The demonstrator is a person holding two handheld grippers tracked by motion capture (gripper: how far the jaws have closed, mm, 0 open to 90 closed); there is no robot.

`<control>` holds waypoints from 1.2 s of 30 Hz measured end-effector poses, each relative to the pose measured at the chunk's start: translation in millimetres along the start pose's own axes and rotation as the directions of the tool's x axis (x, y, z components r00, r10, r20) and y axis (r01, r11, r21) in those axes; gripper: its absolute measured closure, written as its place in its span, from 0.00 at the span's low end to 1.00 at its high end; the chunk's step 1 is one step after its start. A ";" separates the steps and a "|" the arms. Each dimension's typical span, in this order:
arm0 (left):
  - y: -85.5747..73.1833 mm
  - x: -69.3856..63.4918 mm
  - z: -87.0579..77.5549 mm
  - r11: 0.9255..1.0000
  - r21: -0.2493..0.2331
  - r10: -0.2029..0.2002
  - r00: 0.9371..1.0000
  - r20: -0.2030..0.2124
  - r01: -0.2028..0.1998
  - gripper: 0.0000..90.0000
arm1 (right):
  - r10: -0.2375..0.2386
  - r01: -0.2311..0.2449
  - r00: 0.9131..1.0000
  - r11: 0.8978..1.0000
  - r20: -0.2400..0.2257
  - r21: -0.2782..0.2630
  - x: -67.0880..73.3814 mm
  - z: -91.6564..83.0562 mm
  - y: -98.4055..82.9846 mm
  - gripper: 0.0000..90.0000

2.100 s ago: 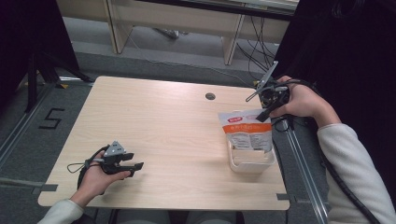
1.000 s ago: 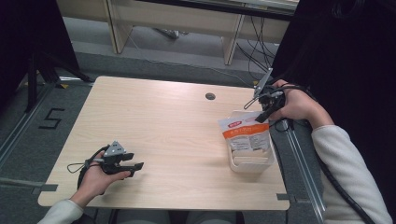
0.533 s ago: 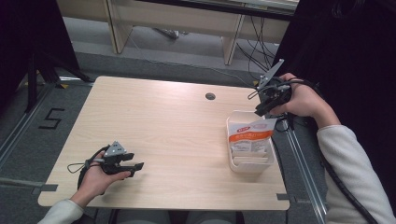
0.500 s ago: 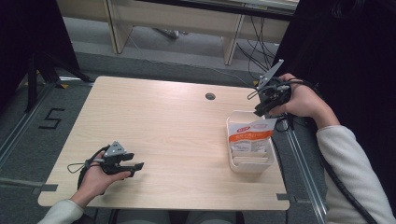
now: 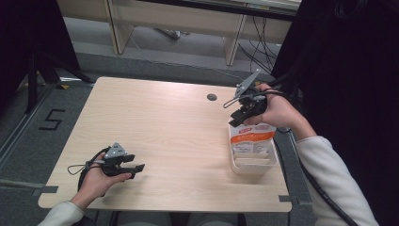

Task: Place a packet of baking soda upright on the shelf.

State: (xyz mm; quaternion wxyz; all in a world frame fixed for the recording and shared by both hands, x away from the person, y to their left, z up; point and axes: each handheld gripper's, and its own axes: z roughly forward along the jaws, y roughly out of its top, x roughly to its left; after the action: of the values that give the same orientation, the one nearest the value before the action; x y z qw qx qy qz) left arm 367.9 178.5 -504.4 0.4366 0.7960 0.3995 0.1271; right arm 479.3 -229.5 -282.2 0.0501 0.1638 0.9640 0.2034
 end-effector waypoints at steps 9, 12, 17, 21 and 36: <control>0.3 1.7 -2.0 0.999 0.025 0.032 0.999 0.000 -0.032 0.44 | -0.025 0.024 1.000 1.000 -0.016 -0.019 42.0 40.4 2.2 0.66; 0.2 2.0 -2.1 0.999 0.025 0.028 1.000 0.002 -0.028 0.44 | -0.014 0.014 1.000 1.000 -0.013 -0.010 58.0 55.2 -4.2 0.66; 0.2 1.1 -1.8 0.999 0.021 0.027 1.000 0.000 -0.027 0.44 | -0.002 0.002 1.000 1.000 -0.017 -0.010 77.1 78.8 -18.8 0.65; 0.1 1.5 -1.9 0.999 0.025 0.030 1.000 0.000 -0.030 0.44 | -0.003 0.002 0.999 0.999 -0.035 -0.036 82.9 92.6 -28.9 0.64; -2.4 -9.1 -11.5 1.000 -0.016 0.006 1.000 0.015 -0.006 0.43 | 0.181 -0.180 0.983 0.953 -0.019 -0.246 101.3 144.3 -80.8 0.63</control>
State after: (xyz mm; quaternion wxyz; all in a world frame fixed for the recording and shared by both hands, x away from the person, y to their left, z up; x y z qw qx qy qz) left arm 354.4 179.2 -498.3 0.4455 0.7946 0.3930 0.1257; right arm 383.7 -211.0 -449.9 0.0531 0.2441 0.9122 0.3248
